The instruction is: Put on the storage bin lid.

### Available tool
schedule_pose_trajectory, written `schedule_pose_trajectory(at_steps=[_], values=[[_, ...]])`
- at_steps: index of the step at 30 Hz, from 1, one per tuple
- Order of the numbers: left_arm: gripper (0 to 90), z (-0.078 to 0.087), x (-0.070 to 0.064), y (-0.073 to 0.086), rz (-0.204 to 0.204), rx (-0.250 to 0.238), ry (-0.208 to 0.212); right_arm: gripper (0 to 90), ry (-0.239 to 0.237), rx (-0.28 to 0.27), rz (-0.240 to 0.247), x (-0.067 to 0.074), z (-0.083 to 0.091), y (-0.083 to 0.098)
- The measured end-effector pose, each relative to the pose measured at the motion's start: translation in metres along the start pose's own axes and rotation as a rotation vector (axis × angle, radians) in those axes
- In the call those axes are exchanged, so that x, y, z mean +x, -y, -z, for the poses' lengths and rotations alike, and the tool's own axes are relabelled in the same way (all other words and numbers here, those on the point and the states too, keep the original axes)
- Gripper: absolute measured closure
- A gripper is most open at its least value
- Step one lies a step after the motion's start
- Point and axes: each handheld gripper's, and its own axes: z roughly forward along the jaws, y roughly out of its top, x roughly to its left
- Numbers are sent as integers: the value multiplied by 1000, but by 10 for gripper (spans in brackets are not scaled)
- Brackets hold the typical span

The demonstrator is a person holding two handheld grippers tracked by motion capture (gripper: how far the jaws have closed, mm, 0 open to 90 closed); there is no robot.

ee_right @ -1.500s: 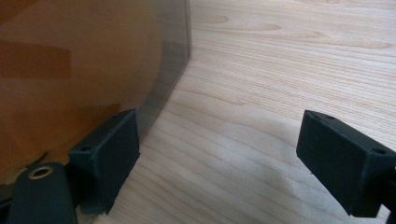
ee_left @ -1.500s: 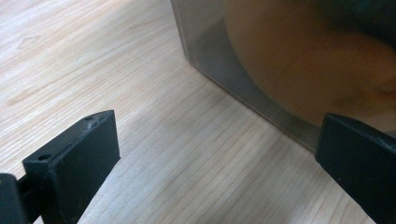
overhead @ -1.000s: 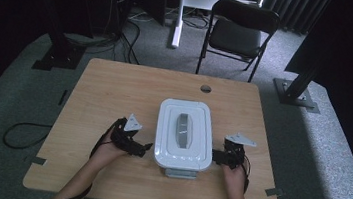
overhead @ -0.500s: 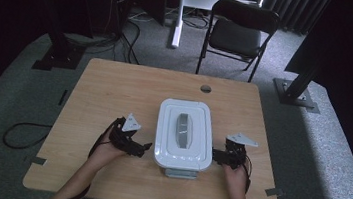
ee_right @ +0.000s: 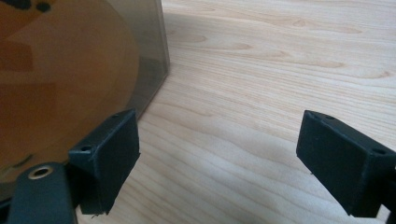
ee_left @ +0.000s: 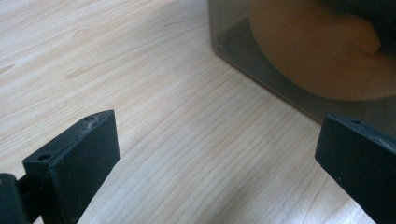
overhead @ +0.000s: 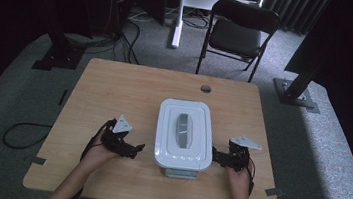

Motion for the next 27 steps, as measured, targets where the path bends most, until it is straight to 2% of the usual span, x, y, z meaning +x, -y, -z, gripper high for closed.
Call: schedule_pose_trajectory(at_steps=[17, 27], values=[[5, 11, 12, 26, 36, 39, -38, 129, 29, 5, -14, -7, 14, 15], [5, 20, 20, 47, 85, 42, -64, 129, 47, 6, -18, -10, 17, 20]])
